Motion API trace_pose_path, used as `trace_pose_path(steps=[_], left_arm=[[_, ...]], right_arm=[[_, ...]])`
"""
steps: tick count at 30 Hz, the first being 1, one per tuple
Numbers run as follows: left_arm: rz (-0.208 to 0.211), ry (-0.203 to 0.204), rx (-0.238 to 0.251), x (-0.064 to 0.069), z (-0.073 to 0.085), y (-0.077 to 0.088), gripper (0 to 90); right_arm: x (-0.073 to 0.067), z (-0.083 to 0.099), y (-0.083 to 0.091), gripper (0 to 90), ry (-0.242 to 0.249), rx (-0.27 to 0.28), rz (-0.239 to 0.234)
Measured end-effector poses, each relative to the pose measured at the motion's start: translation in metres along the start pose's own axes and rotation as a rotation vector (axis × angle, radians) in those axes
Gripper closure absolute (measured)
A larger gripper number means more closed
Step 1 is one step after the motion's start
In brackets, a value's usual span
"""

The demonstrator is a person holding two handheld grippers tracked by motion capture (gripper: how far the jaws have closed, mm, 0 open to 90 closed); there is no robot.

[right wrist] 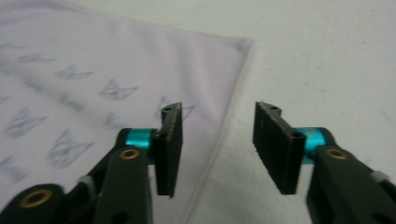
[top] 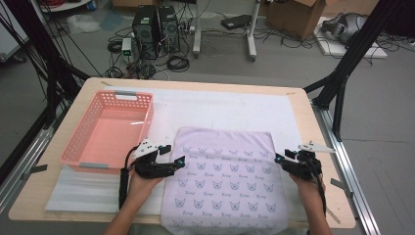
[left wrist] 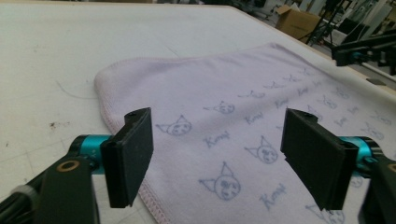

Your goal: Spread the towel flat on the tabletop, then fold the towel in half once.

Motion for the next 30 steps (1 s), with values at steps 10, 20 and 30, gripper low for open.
trace_pose_path(steps=[10,20,30], left_arm=[[0.036,-0.076,0.058,0.004,-0.006,0.009,21.0],[0.033,-0.047,0.055,0.003,-0.005,0.009,21.0],[0.010,-0.014,0.029,-0.002,-0.002,0.006,19.4]], right_arm=[[-0.021,0.010,0.037,20.9,0.069,0.074,-0.095],[-0.023,0.010,0.032,20.9,0.078,0.069,-0.103],[-0.023,0.009,0.027,20.9,0.072,0.057,-0.089]])
Point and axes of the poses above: each handheld gripper's, and its own axes: y roughly backward along the jaws, z roughly out of its underside, x roughly to its right, the point moved 7 cm from there along -y, roughly forward along the jaws, and after that the axes turned 2 degrees about x, right-handed, at the moved point
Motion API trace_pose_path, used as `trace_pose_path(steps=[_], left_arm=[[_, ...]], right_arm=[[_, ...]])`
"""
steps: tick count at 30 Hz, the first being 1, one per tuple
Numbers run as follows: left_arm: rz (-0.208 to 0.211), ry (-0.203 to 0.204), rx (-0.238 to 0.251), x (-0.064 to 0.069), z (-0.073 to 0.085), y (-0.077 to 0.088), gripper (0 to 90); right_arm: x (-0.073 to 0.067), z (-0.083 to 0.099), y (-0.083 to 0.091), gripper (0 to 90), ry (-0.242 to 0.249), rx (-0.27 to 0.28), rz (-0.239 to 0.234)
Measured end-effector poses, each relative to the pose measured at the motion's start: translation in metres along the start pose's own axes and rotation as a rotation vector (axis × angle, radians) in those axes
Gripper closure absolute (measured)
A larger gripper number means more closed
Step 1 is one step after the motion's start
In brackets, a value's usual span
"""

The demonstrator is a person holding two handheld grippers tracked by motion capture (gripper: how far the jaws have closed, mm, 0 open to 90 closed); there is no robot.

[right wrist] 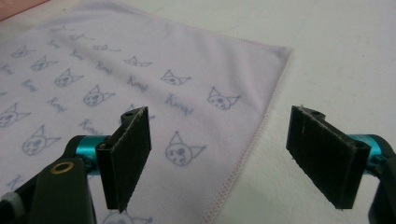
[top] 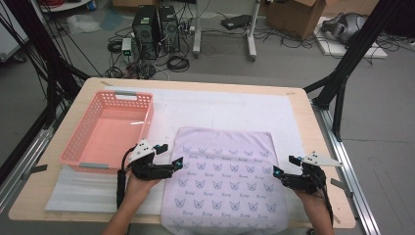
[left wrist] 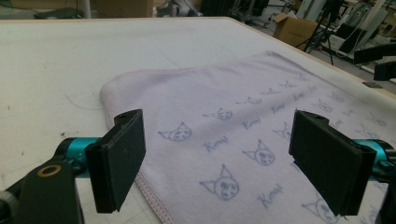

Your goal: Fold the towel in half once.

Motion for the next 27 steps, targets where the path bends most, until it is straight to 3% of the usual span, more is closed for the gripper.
trace_pose_path(steps=[8,12,15,24,27], left_arm=[[-0.029,0.021,-0.063,-0.013,0.006,-0.009,22.2],[-0.039,0.071,-0.069,-0.019,0.009,-0.014,22.6],[-0.050,0.083,-0.081,-0.022,0.010,-0.016,23.4],[-0.082,0.023,-0.185,-0.024,0.007,-0.031,27.1],[-0.160,-0.007,-0.253,-0.030,0.013,-0.035,29.0]], right_arm=[[0.006,0.000,-0.013,21.1,-0.029,-0.032,0.012],[0.010,0.001,-0.024,21.1,-0.040,-0.069,0.029],[0.010,0.003,-0.031,21.3,-0.035,-0.105,0.023],[0.020,0.004,-0.045,29.8,-0.056,-0.148,0.053],[0.024,0.004,-0.046,34.3,-0.058,-0.157,0.067]])
Point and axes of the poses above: each handheld gripper's, and its own axes: y roughly backward along the jaws, z roughly out of its underside, x roughly to its right, the point moved 7 cm from there along -y, roughly forward along the jaws, and after that the axes turned 2 degrees about x, right-handed, at the moved point
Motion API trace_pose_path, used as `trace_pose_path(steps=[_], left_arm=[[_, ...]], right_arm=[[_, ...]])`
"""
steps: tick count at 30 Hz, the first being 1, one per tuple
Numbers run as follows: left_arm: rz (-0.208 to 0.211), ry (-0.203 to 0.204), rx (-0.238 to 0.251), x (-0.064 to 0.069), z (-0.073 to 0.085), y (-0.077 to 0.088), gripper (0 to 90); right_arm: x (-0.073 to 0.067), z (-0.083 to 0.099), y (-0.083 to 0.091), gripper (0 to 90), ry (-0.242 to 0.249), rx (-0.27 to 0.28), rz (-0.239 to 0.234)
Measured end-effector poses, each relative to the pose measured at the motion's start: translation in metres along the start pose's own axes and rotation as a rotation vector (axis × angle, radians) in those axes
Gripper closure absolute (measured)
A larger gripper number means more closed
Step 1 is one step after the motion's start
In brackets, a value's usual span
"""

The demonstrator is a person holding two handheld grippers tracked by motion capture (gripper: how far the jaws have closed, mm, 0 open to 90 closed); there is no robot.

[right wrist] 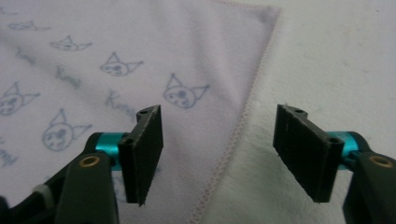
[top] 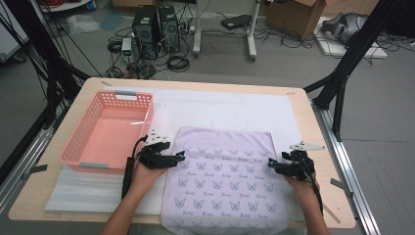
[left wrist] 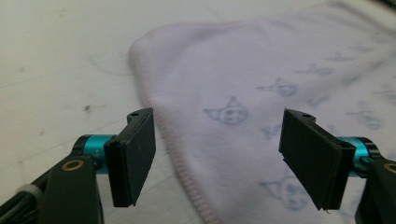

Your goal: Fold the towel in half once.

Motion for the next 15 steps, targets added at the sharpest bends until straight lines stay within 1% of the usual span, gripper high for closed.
trace_pose_path(steps=[1,2,3,4,5,6,7,8,9,11,12,13,14,15], left_arm=[[-0.015,0.006,-0.011,-0.0013,0.0008,-0.0022,30.1],[-0.021,0.010,-0.023,-0.0019,0.0016,-0.0043,31.2],[-0.022,0.010,-0.041,-0.0021,0.0028,-0.0067,33.8],[-0.032,-0.012,-0.056,-0.0012,0.0029,-0.0080,37.4],[-0.034,-0.032,-0.061,0.0007,0.0029,-0.0091,38.5],[-0.050,-0.054,-0.067,0.0015,0.0031,-0.0096,41.7],[-0.072,-0.095,-0.076,0.0024,0.0036,-0.0099,44.1],[-0.050,-0.095,-0.074,0.0041,0.0035,-0.0101,48.2],[-0.051,-0.094,-0.075,0.0045,0.0035,-0.0102,55.8],[-0.063,-0.095,-0.074,0.0027,0.0033,-0.0094,59.4],[-0.057,-0.080,-0.065,0.0013,0.0027,-0.0083,65.4],[-0.030,-0.050,-0.063,0.0009,0.0031,-0.0083,84.7],[-0.032,-0.041,-0.063,0.0013,0.0029,-0.0086,85.6],[-0.039,-0.050,-0.064,0.0021,0.0025,-0.0087,86.1]], right_arm=[[0.0011,0.0000,-0.0010,36.8,0.004,-0.006,0.003],[0.0017,0.0002,-0.0020,38.2,-0.002,-0.014,0.010],[0.0031,-0.0002,-0.0034,39.8,0.008,-0.017,0.016],[0.0036,-0.0008,-0.0040,41.8,0.009,-0.019,0.023],[0.0040,-0.0019,-0.0044,44.4,0.015,-0.018,0.029],[0.0038,-0.0023,-0.0049,47.2,0.020,-0.025,0.036],[0.0037,-0.0023,-0.0052,50.0,0.030,-0.029,0.046],[0.0036,-0.0023,-0.0053,53.1,0.031,-0.033,0.060],[0.0044,-0.0024,-0.0050,57.9,0.034,-0.033,0.068],[0.0046,-0.0024,-0.0045,68.8,0.025,-0.032,0.056],[0.0042,-0.0025,-0.0043,77.0,0.020,-0.033,0.056],[0.0025,-0.0026,-0.0046,86.0,0.020,-0.034,0.025],[0.0004,-0.0025,-0.0052,86.6,0.027,-0.037,0.020],[-0.0002,-0.0028,-0.0052,87.2,0.035,-0.039,0.021]])
Point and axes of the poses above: each handheld gripper's, and its own axes: y roughly backward along the jaws, z roughly out of its underside, x roughly to its right, the point moved 7 cm from there along -y, roughly forward along the jaws, and after that the axes turned 2 degrees about x, right-handed, at the moved point
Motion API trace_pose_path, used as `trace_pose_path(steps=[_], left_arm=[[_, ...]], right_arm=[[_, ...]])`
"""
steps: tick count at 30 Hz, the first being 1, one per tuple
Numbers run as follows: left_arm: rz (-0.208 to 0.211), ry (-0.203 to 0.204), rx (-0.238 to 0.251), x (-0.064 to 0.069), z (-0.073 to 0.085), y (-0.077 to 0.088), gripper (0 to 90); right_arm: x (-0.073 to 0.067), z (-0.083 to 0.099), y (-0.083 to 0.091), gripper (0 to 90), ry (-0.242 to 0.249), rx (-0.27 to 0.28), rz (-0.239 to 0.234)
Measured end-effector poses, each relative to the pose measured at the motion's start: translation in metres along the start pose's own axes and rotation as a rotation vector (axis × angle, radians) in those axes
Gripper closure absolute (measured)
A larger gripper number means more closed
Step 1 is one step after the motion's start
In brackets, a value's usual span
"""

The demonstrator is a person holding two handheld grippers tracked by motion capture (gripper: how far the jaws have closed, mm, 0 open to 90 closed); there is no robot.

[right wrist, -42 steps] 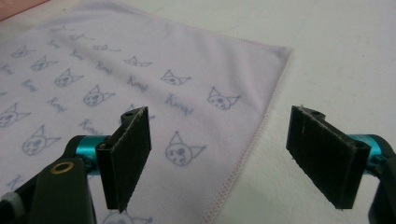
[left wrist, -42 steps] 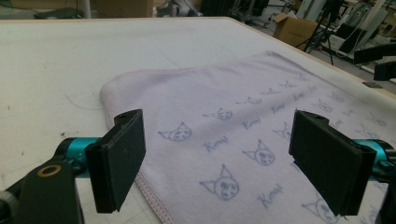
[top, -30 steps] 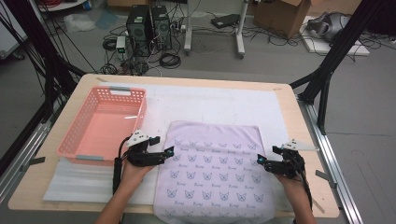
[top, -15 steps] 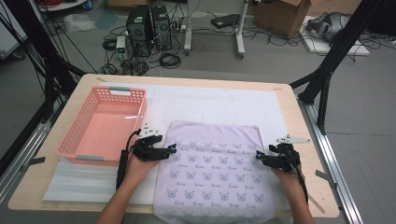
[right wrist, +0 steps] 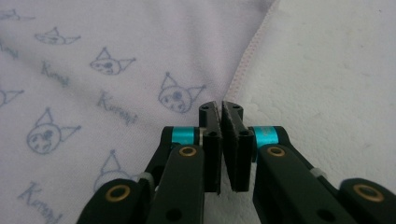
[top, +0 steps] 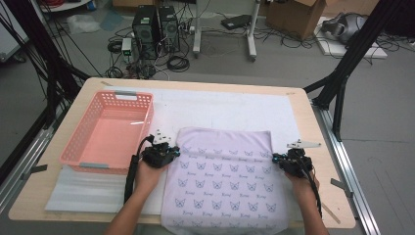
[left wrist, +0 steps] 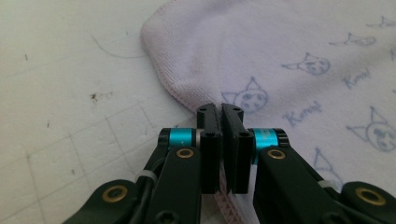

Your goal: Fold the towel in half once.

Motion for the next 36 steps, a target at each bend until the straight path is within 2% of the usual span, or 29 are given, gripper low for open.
trace_pose_path(steps=[1,3,4,7,10,13,18,19,20,21,24,29,33,36], left_arm=[[-0.005,-0.003,-0.005,0.000,0.000,0.000,86.4],[-0.006,0.020,-0.012,-0.001,-0.002,0.000,87.0],[-0.023,0.021,-0.007,-0.002,-0.003,0.001,87.3],[-0.014,0.049,0.042,-0.005,-0.014,0.005,87.5],[-0.009,0.024,0.065,-0.005,-0.026,0.007,87.6],[-0.009,0.055,0.104,-0.008,-0.038,0.009,87.6],[-0.038,0.094,0.149,-0.018,-0.054,0.008,87.7],[-0.035,0.112,0.163,-0.019,-0.056,0.008,87.6],[-0.032,0.133,0.170,-0.020,-0.056,0.008,87.6],[-0.030,0.137,0.160,-0.021,-0.054,0.008,87.6],[-0.018,0.110,0.155,-0.018,-0.052,0.010,87.5],[0.006,0.077,0.147,-0.009,-0.046,0.021,87.4],[0.024,0.074,0.139,-0.002,-0.037,0.030,87.4],[0.049,0.073,0.159,0.007,-0.030,0.042,87.4]], right_arm=[[0.000,0.000,0.000,87.8,0.001,-0.004,-0.004],[0.002,-0.001,0.000,88.2,-0.007,-0.001,-0.016],[0.003,-0.001,0.000,88.3,-0.010,0.005,-0.014],[0.007,-0.005,0.000,88.5,-0.018,0.033,0.006],[0.012,-0.010,0.000,88.6,-0.026,0.062,0.023],[0.018,-0.018,0.003,88.6,-0.050,0.098,0.035],[0.026,-0.039,0.009,88.6,-0.080,0.161,0.032],[0.027,-0.043,0.010,88.5,-0.080,0.174,0.033],[0.027,-0.047,0.011,88.5,-0.084,0.181,0.033],[0.026,-0.050,0.012,88.5,-0.091,0.187,0.029],[0.024,-0.050,0.014,88.4,-0.079,0.190,0.017],[0.020,-0.039,0.020,88.3,-0.067,0.184,-0.019],[0.014,-0.030,0.030,88.3,-0.055,0.197,-0.044],[0.007,-0.023,0.038,88.2,-0.037,0.198,-0.059]])
Point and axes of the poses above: each handheld gripper's, and its own axes: y roughly backward along the jaws, z roughly out of its underside, x roughly to its right, the point moved 7 cm from there along -y, roughly forward along the jaws, and after that the axes turned 2 degrees about x, right-handed, at the moved point
